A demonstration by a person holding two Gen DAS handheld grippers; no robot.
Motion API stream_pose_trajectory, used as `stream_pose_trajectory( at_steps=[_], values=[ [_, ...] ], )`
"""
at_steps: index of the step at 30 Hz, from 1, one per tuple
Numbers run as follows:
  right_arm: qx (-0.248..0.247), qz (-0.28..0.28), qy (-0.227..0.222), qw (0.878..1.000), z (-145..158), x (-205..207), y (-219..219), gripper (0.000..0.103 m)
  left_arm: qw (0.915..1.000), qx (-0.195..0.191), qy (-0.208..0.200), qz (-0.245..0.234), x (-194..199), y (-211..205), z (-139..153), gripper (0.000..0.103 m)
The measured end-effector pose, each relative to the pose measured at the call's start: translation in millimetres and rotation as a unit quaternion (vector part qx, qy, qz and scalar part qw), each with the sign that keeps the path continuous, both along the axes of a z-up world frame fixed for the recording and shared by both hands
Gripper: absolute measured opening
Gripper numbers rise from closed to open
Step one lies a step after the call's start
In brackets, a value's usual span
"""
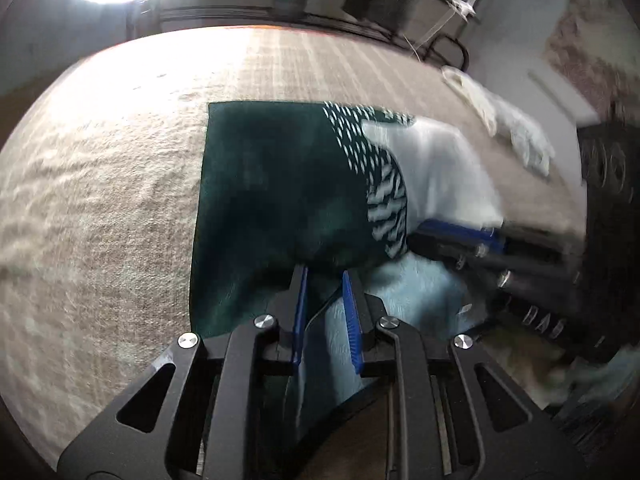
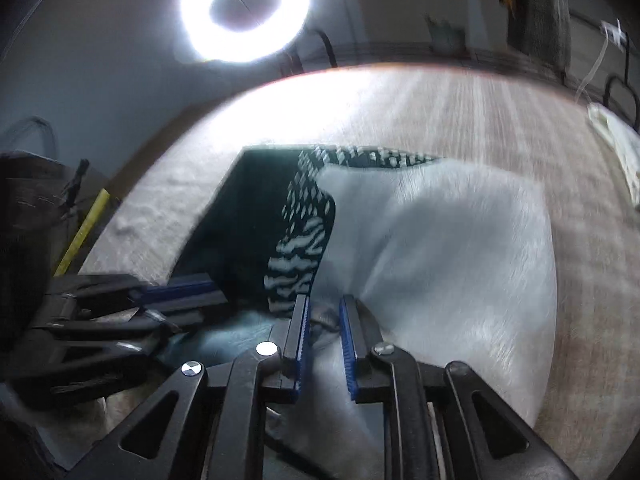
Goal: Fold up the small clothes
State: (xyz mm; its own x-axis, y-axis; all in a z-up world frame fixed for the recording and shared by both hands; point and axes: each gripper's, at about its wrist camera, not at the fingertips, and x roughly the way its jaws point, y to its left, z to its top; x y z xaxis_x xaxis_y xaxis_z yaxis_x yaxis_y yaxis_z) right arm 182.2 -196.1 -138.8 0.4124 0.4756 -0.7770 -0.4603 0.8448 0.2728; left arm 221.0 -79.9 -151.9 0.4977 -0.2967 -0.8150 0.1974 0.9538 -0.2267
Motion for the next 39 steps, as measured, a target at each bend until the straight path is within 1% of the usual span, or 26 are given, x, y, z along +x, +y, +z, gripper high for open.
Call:
stream_pose_trajectory(
  at_steps=[1, 2, 3, 5, 7, 9, 10, 12, 14, 16, 19, 21, 22, 23, 24, 25, 26, 27, 29, 32, 34, 35, 36, 37, 38, 39],
  values=[
    [0.002, -0.001, -0.001, 1.0, 1, 0, 0, 0.012, 0.9999, 0.007, 0.004, -0.006, 0, -1, 1, 0.019],
    [0.001, 0.0, 0.003, 1.0, 0, 1, 1, 0.012, 0.9999, 0.004, 0.011, -0.006, 1, -1, 3, 0.019],
    [-0.001, 0.001, 0.007, 1.0, 2, 1, 2, 0.012, 0.9998, -0.011, 0.019, -0.002, 3, 1, 7, 0.02],
    [0.009, 0.002, 0.029, 1.0, 6, 5, 1, 0.016, 0.9995, -0.027, 0.009, 0.012, 6, 7, 21, 0.02],
    [0.035, 0.001, 0.037, 0.999, 14, 11, -4, 0.016, 0.9988, -0.039, -0.012, 0.026, 15, 11, 39, 0.019],
    [0.046, -0.007, 0.02, 0.999, 29, 17, -11, 0.017, 0.9973, -0.054, -0.02, 0.046, 30, 14, 53, 0.019],
    [0.046, -0.011, 0.014, 0.999, 34, 21, -13, 0.017, 0.9958, -0.071, -0.021, 0.054, 38, 14, 57, 0.019],
    [0.048, -0.029, 0.003, 0.998, 45, 32, -20, 0.017, 0.9941, -0.089, -0.02, 0.058, 55, 10, 60, 0.02],
    [0.044, -0.043, 0.003, 0.998, 47, 42, -24, 0.017, 0.9947, -0.086, -0.023, 0.051, 68, -1, 59, 0.02],
    [0.039, -0.055, 0.009, 0.998, 42, 52, -27, 0.017, 0.9958, -0.077, -0.021, 0.045, 82, -13, 51, 0.019],
    [0.028, -0.066, 0.016, 0.997, 34, 67, -26, 0.019, 0.9971, -0.064, -0.002, 0.04, 98, -20, 35, 0.019],
    [0.021, -0.071, 0.022, 0.997, 25, 77, -23, 0.019, 0.9973, -0.049, 0.009, 0.054, 106, -19, 23, 0.019],
    [0.017, -0.073, 0.023, 0.997, 24, 80, -34, 0.021, 0.9971, -0.041, 0.011, 0.063, 109, -16, 17, 0.019],
    [0.009, -0.078, 0.022, 0.997, 20, 83, -35, 0.022, 0.9966, -0.031, 0.017, 0.075, 112, -11, 8, 0.02],
    [-0.001, -0.085, 0.023, 0.996, 14, 87, -37, 0.023, 0.996, -0.032, 0.021, 0.081, 113, -9, 1, 0.019],
    [-0.008, -0.092, 0.027, 0.995, 7, 89, -38, 0.022, 0.9953, -0.046, 0.009, 0.084, 110, -5, -1, 0.019],
    [-0.009, -0.096, 0.035, 0.995, 3, 90, -45, 0.02, 0.9952, -0.052, 0.011, 0.083, 110, -3, -1, 0.019],
    [0.005, -0.097, 0.021, 0.995, 3, 89, -50, 0.02, 0.9956, -0.05, 0.013, 0.079, 109, -3, 0, 0.019],
    [0.012, -0.097, 0.029, 0.995, 4, 91, -54, 0.02, 0.9969, -0.035, 0.012, 0.069, 107, -3, 3, 0.02],
    [-0.027, -0.095, 0.024, 0.995, 7, 87, -55, 0.02, 0.9964, -0.018, 0.014, 0.081, 98, 4, 9, 0.02],
    [-0.042, -0.107, 0.024, 0.993, 10, 80, -64, 0.024, 0.995, -0.024, 0.01, 0.096, 88, 21, 16, 0.02],
    [-0.045, -0.122, 0.027, 0.991, 14, 75, -74, 0.026, 0.9941, -0.032, 0.008, 0.103, 82, 31, 19, 0.02],
    [-0.04, -0.129, 0.03, 0.99, 17, 72, -82, 0.028, 0.9932, -0.041, 0.009, 0.108, 79, 43, 22, 0.021],
    [-0.025, -0.136, 0.035, 0.99, 22, 66, -95, 0.032, 0.9922, -0.049, 0.01, 0.114, 73, 56, 25, 0.023],
    [-0.01, -0.143, 0.04, 0.989, 25, 60, -107, 0.036, 0.9905, -0.062, 0.014, 0.122, 67, 69, 26, 0.029],
    [0.01, -0.15, 0.047, 0.988, 29, 53, -121, 0.045, 0.9874, -0.085, 0.022, 0.132, 59, 87, 26, 0.035]
  ],
)
